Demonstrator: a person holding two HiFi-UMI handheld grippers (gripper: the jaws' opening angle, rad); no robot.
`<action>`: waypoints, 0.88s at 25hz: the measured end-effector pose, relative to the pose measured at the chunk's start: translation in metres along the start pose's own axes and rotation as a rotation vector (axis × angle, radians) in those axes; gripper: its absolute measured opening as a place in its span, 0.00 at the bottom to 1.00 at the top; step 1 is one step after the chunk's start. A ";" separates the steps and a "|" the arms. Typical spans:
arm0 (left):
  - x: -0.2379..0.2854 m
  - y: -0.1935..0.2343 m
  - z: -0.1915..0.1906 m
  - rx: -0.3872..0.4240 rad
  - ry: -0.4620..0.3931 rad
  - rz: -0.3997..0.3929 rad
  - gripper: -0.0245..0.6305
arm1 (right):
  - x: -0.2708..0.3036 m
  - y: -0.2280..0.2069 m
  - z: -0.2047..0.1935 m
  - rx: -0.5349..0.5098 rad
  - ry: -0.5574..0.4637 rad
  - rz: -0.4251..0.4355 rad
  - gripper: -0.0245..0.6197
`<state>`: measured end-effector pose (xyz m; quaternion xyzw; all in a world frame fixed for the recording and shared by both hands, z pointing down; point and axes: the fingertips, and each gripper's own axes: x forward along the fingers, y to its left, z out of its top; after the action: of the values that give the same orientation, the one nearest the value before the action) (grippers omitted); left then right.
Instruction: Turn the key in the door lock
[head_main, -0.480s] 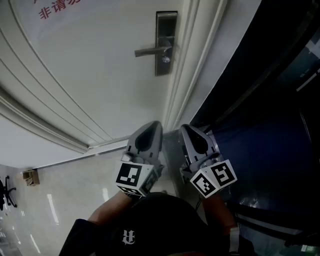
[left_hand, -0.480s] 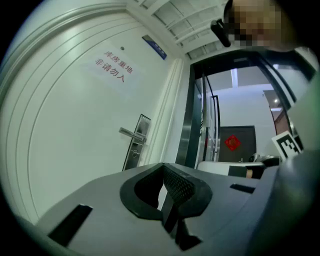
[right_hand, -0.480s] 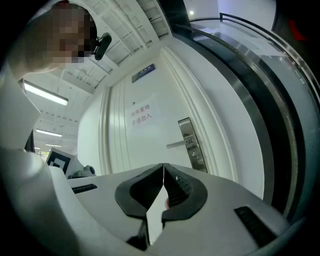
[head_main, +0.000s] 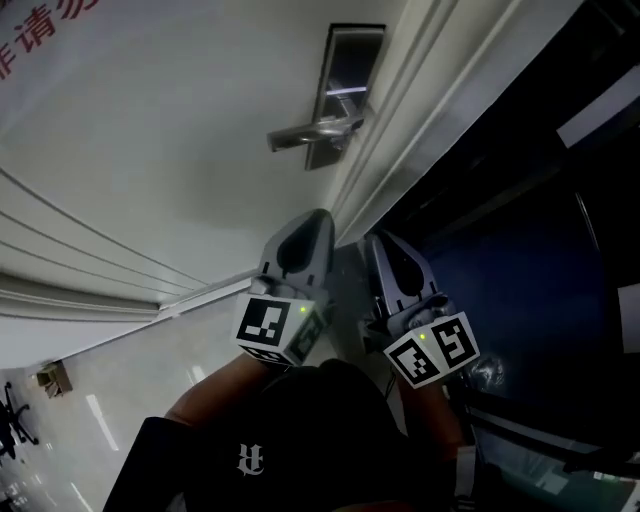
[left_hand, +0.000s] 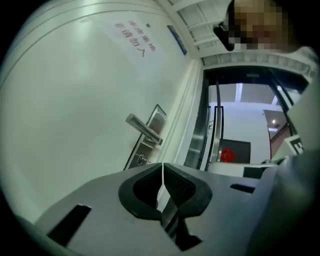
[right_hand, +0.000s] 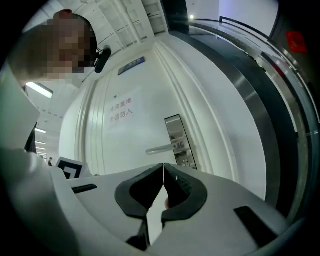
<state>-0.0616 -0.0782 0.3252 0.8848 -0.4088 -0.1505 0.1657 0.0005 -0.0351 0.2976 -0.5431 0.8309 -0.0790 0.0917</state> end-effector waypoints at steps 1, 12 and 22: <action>0.009 0.005 -0.002 -0.035 0.002 -0.003 0.05 | 0.003 -0.004 -0.002 0.004 0.005 -0.008 0.06; 0.080 0.040 -0.019 -0.474 -0.019 0.054 0.17 | 0.032 -0.040 0.010 0.062 0.000 0.061 0.06; 0.111 0.058 -0.017 -0.592 -0.133 0.175 0.20 | 0.042 -0.070 0.032 0.097 -0.016 0.202 0.06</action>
<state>-0.0251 -0.1971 0.3502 0.7477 -0.4317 -0.3058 0.4013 0.0537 -0.1029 0.2804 -0.4521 0.8759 -0.1048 0.1320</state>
